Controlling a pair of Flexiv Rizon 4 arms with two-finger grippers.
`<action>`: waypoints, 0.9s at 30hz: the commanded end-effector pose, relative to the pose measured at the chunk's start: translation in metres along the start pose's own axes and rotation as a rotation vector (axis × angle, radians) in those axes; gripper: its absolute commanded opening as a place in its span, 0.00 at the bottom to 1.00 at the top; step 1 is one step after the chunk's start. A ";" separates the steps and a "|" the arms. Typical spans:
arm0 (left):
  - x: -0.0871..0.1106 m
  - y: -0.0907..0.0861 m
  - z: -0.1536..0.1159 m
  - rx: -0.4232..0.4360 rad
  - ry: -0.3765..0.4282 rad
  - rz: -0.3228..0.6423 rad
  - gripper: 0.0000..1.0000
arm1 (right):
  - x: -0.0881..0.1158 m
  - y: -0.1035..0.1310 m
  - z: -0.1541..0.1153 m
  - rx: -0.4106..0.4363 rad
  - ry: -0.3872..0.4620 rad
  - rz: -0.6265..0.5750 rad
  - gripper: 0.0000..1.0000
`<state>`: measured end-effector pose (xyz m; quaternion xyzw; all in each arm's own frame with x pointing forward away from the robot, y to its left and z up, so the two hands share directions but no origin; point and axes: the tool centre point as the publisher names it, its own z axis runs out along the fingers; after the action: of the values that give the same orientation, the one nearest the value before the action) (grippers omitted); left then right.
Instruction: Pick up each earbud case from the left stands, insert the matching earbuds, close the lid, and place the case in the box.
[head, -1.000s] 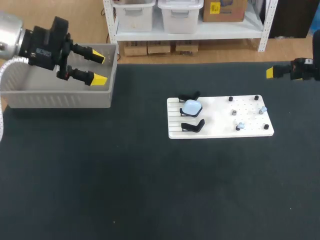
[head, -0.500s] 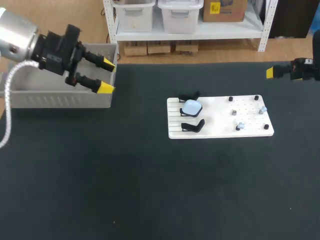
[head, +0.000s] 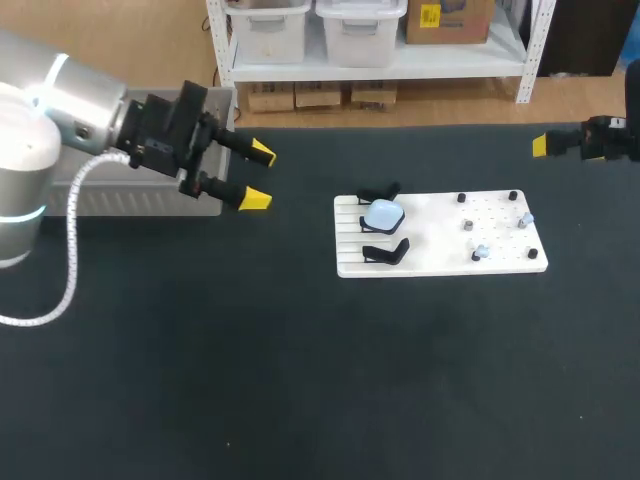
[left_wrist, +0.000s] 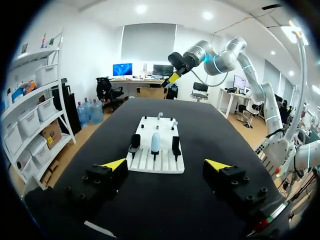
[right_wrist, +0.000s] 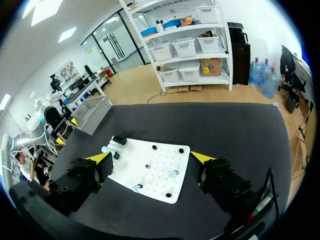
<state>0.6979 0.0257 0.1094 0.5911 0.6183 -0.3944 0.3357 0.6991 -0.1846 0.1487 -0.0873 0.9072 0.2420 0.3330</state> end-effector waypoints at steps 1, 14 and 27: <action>0.003 0.008 0.023 0.012 -0.019 0.002 1.00 | 0.000 0.000 0.000 0.001 0.001 0.000 1.00; -0.002 0.007 0.076 0.007 -0.030 0.004 0.90 | 0.000 0.000 0.000 0.001 0.001 0.000 1.00; 0.007 0.011 0.113 0.040 -0.031 0.001 0.78 | 0.000 0.000 0.000 0.001 0.001 0.000 1.00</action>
<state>0.6968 -0.0647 0.0553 0.5904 0.6076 -0.4124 0.3349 0.6991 -0.1847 0.1486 -0.0872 0.9072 0.2420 0.3330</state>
